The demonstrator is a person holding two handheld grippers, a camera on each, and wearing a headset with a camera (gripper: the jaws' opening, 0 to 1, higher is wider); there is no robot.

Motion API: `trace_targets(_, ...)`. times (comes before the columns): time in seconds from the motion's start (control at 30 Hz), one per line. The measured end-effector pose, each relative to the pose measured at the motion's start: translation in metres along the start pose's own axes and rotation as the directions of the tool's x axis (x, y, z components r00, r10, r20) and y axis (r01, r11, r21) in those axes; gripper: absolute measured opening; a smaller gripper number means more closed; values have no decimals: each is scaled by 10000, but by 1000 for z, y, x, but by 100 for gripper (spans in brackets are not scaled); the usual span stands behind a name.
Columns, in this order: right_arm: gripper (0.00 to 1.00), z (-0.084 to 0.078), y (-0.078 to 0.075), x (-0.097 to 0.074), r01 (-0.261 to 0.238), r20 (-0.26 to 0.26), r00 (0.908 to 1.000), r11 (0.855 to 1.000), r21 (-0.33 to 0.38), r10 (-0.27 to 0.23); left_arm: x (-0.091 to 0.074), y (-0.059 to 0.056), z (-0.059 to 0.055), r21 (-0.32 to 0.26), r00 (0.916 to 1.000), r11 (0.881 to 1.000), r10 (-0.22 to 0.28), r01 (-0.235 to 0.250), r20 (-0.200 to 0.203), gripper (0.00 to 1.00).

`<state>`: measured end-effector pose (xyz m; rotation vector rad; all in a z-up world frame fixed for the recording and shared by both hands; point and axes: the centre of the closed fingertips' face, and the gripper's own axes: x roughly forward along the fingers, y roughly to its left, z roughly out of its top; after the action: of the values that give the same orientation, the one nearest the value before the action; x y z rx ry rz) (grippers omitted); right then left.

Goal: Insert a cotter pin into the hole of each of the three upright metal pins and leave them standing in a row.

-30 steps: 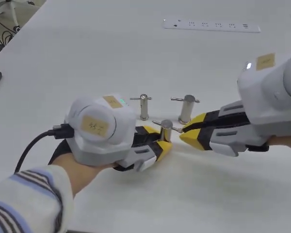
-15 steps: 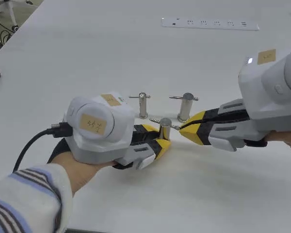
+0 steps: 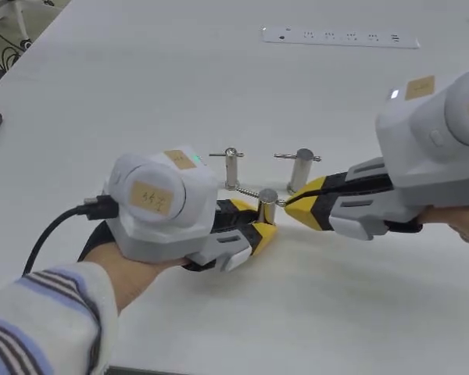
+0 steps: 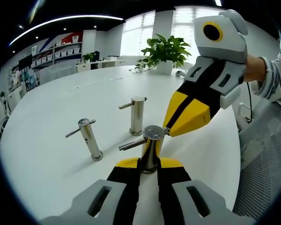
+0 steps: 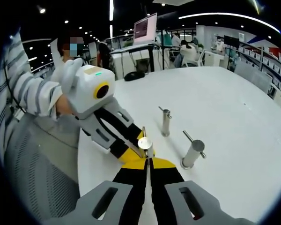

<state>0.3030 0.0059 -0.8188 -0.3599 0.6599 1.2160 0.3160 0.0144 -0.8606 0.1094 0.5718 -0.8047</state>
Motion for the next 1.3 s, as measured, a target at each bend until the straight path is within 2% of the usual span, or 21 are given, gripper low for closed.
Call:
trace_targets(0.4, 9, -1, -5, -3, 182, 41, 9998, 9997, -165, -181, 0, 0, 1, -9, 10000, 10000, 35, -35, 33, 12)
trace_targets(0.83, 11, -9, -5, -12, 332, -223, 9992, 9983, -470, -343, 1, -1, 0, 451, 9998, 9990, 5, 3, -181, 12)
trace_targets(1.0, 11, -11, -5, -14, 346, -206, 9992, 9987, -363, -353, 0, -2, 3, 501, 9999, 9987, -41, 45, -98, 13)
trace_targets(1.13, 12, -12, -4, -15, 332, -180, 9993, 9989, -322, -338, -4, -4, 1, 793, 9994, 9967, -141, 166, -319, 21)
trace_targets(1.23, 12, -11, -3, -15, 278, -210, 9994, 9990, -354, -285, -12, -10, 0, 628, 9983, 9969, -452, 474, -358, 26)
trace_targets(1.3, 12, -10, -2, -15, 238, -202, 9995, 9988, -423, -247, -18, -10, -1, 629, 9981, 9968, -467, 491, -398, 29)
